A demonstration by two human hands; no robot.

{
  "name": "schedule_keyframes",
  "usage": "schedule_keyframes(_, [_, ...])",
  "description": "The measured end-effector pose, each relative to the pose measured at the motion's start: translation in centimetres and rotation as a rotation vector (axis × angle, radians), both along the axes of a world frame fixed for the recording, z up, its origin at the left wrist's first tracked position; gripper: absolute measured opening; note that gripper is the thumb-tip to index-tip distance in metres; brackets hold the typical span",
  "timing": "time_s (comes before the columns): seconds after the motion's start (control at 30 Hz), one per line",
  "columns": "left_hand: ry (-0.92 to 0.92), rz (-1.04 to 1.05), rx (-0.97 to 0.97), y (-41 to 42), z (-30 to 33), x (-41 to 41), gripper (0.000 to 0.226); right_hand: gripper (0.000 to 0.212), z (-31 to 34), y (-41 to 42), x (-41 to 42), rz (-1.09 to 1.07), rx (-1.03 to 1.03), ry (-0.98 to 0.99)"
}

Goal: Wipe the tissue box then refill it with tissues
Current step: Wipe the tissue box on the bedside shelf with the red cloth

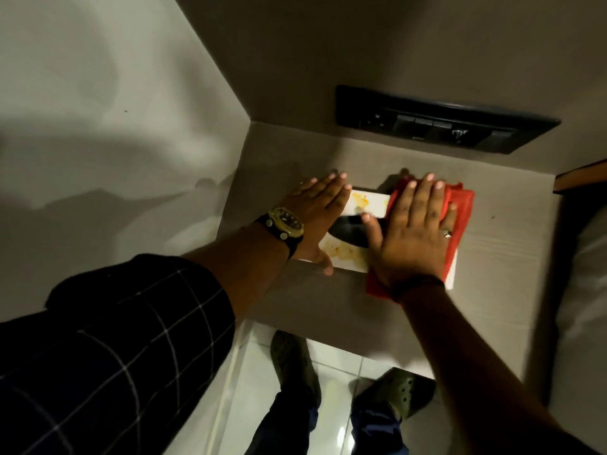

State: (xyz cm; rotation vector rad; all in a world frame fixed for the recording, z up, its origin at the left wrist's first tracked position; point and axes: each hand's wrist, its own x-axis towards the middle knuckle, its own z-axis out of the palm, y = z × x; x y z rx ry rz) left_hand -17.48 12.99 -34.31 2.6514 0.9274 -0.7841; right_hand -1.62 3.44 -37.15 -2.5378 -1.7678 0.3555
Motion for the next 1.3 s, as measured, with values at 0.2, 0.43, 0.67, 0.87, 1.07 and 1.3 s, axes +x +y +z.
schedule_keyframes(0.2, [0.016, -0.019, 0.023, -0.1, 0.3, 0.1, 0.142, 0.082, -0.2, -4.4, 1.1, 0.251, -0.002, 0.010])
schedule_keyframes(0.43, [-0.023, -0.023, 0.024, 0.1, -0.1, -0.2, 0.143, 0.088, -0.5, -0.5, 1.9, -0.044, 0.021, -0.018])
schedule_keyframes(0.67, [-0.020, -0.030, 0.012, 0.2, -0.2, -0.4, 0.143, 0.080, -0.5, -4.7, 0.2, 0.263, 0.007, 0.021])
schedule_keyframes(0.87, [-0.042, -0.010, -0.005, 0.2, -0.4, -0.3, 0.146, 0.078, -0.7, -4.8, 5.1, 0.119, 0.070, 0.051])
schedule_keyframes(1.07, [-0.056, 0.007, -0.036, 0.3, -0.8, -0.5, 0.145, 0.089, -0.3, -0.4, 2.4, -0.068, -0.023, -0.020])
schedule_keyframes(1.3, [-0.050, -0.020, -0.016, 0.3, -0.3, -0.3, 0.140, 0.082, -0.2, -2.5, -2.1, 0.254, -0.011, 0.045])
